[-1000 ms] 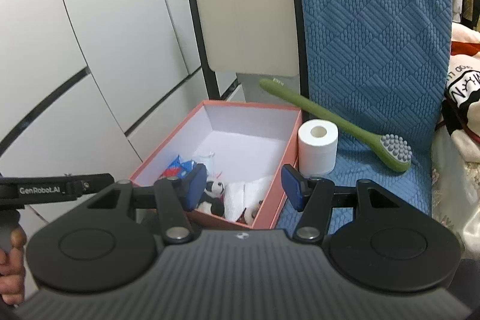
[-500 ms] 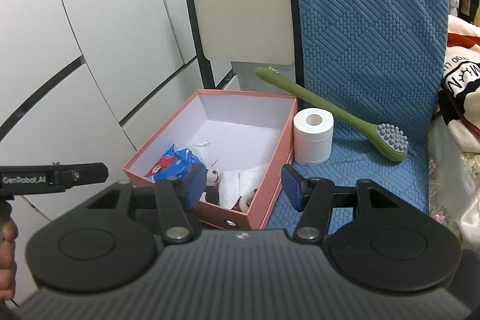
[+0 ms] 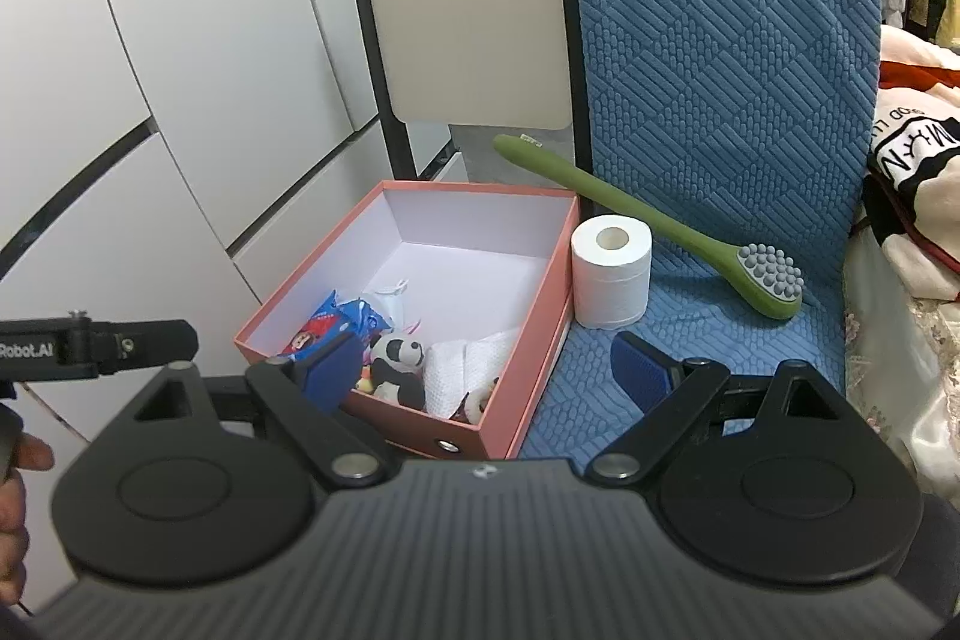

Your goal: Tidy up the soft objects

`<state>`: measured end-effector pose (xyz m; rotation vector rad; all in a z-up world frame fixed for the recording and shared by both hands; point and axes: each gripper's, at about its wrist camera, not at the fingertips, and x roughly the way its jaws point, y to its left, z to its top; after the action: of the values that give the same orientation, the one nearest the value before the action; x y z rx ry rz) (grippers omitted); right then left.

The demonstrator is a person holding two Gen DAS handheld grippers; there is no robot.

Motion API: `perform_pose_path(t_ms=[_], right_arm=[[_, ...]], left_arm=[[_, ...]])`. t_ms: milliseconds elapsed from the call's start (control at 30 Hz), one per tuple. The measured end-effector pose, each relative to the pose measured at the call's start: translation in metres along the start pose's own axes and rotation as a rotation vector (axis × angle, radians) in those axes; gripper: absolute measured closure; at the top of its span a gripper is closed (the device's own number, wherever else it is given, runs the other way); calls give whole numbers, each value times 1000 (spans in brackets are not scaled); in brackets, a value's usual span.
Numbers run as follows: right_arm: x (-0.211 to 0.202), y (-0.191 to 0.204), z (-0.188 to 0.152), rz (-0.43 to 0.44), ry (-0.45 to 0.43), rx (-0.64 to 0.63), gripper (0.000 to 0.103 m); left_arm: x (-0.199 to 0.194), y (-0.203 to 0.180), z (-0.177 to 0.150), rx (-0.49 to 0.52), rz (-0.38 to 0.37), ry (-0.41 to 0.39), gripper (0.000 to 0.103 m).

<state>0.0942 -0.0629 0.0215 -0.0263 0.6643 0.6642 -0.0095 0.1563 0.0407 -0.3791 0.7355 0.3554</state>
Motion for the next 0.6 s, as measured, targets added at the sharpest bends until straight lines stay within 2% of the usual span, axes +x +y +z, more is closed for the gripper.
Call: perform_pose_path(t_ms=[467, 600], right_arm=[[-3, 1, -2, -12, -1, -6, 12], [-3, 1, -3, -16, -1, -11, 12]], left_arm=[[-3, -2, 0, -12, 10, -7, 1], [0, 1, -2, -38, -10, 4, 1]])
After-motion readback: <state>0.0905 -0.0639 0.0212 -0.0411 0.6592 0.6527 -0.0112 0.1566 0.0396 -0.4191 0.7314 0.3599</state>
